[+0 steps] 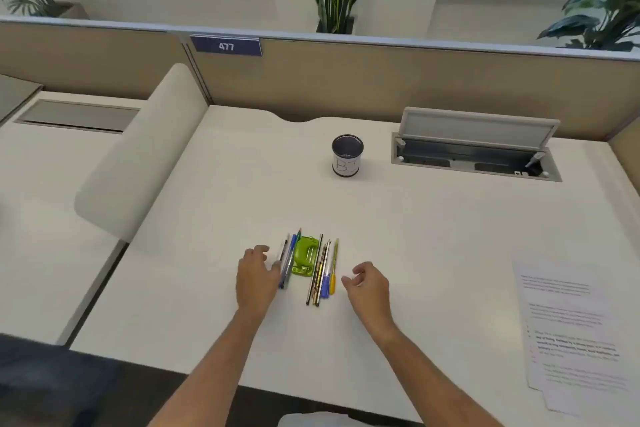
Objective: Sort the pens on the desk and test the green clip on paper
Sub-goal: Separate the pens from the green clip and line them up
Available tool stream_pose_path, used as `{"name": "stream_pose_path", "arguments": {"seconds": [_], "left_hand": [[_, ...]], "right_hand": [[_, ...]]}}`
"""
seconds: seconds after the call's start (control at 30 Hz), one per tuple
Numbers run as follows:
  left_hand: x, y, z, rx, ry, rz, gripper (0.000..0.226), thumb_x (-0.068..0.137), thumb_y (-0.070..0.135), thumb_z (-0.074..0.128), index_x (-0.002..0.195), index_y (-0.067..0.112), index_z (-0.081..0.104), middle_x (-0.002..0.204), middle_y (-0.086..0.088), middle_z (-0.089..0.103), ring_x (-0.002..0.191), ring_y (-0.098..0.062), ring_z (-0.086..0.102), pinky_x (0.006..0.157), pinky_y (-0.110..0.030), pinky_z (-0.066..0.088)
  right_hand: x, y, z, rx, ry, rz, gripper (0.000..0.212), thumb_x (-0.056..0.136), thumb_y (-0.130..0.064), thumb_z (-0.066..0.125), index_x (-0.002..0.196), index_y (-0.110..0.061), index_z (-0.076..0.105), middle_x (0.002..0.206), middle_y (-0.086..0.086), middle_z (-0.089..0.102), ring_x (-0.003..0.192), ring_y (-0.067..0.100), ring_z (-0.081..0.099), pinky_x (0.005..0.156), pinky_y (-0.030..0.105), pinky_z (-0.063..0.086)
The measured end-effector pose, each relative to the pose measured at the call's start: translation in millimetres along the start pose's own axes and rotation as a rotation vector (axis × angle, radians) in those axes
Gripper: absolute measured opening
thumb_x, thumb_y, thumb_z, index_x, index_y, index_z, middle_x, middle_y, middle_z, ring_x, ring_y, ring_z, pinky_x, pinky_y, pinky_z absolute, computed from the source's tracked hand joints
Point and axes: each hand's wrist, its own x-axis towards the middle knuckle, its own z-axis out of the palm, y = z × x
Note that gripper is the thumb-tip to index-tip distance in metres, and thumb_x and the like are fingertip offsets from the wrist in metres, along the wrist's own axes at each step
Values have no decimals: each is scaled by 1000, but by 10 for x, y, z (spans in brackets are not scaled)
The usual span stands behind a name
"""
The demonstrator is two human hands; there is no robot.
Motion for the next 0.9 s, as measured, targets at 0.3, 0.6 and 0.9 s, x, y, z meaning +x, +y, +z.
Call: {"name": "stream_pose_path", "arguments": {"seconds": [0.3, 0.6, 0.9], "left_hand": [[232, 28, -20, -10, -143, -48, 38, 96, 24, 77, 131, 14, 68, 109, -7, 70, 102, -24, 67, 89, -38, 57], [311, -24, 29, 146, -105, 10, 25, 97, 14, 64, 121, 13, 70, 114, -7, 69, 101, -29, 68, 79, -43, 59], [275, -15, 74, 523, -68, 158, 22, 106, 16, 51, 105, 15, 74, 107, -2, 68, 91, -21, 66, 63, -32, 52]], "right_hand": [[163, -384, 419, -191, -12, 116, 40, 88, -38, 88, 96, -10, 61, 92, 5, 66, 78, 23, 64, 59, 31, 43], [238, -457, 452, -304, -12, 141, 35, 88, -37, 87, 89, -17, 58, 79, -8, 54, 68, 11, 57, 49, 24, 35], [301, -513, 429, -423, -57, 151, 26, 80, -31, 83, 78, -16, 61, 80, 2, 70, 67, 21, 69, 49, 25, 44]]}}
